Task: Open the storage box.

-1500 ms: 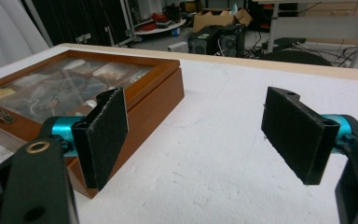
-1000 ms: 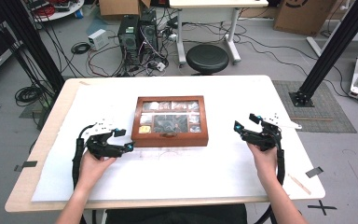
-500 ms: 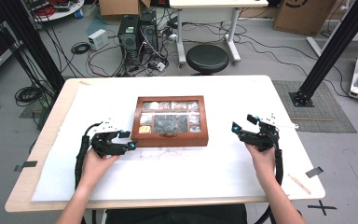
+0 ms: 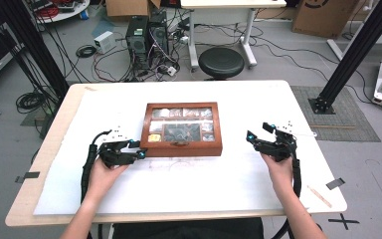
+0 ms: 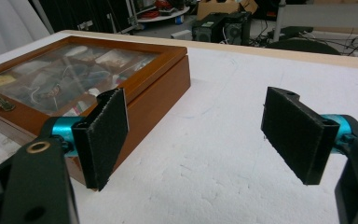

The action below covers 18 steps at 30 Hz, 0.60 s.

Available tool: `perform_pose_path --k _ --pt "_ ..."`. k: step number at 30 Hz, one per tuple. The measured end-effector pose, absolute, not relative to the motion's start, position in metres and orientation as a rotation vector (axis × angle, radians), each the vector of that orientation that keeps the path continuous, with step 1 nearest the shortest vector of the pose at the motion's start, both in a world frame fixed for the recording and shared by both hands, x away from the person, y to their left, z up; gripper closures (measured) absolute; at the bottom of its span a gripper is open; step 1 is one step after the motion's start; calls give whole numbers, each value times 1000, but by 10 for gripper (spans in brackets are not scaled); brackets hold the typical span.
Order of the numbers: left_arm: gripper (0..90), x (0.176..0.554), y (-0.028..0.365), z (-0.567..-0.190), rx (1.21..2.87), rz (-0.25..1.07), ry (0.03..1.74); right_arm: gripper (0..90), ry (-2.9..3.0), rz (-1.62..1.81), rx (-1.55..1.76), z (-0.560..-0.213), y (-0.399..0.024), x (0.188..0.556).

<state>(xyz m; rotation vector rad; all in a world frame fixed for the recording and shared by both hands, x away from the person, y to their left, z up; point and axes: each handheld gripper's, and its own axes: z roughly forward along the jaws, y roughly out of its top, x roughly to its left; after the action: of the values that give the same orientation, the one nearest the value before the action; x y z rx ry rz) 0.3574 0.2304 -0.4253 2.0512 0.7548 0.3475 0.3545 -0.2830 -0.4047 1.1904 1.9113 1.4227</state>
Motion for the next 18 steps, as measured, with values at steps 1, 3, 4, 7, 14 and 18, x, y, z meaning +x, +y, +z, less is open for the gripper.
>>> perform_pose_path --k 1,3,4,7,14,18 --pt "557 357 230 -425 2051 351 756 233 1912 1423 1190 -405 -283 355" --pt "559 357 230 -425 2053 354 756 233 1913 1421 1185 -405 -283 355" --pt "561 356 229 -424 2057 363 753 233 1913 1418 1184 -405 -282 355" --pt "567 356 228 -424 2054 371 748 234 1913 1418 1186 -405 -282 355" --pt "582 355 226 -421 2052 392 749 234 1912 1419 1181 -405 -282 354" --pt "591 353 226 -419 2043 416 750 234 1911 1418 1181 -405 -281 354"
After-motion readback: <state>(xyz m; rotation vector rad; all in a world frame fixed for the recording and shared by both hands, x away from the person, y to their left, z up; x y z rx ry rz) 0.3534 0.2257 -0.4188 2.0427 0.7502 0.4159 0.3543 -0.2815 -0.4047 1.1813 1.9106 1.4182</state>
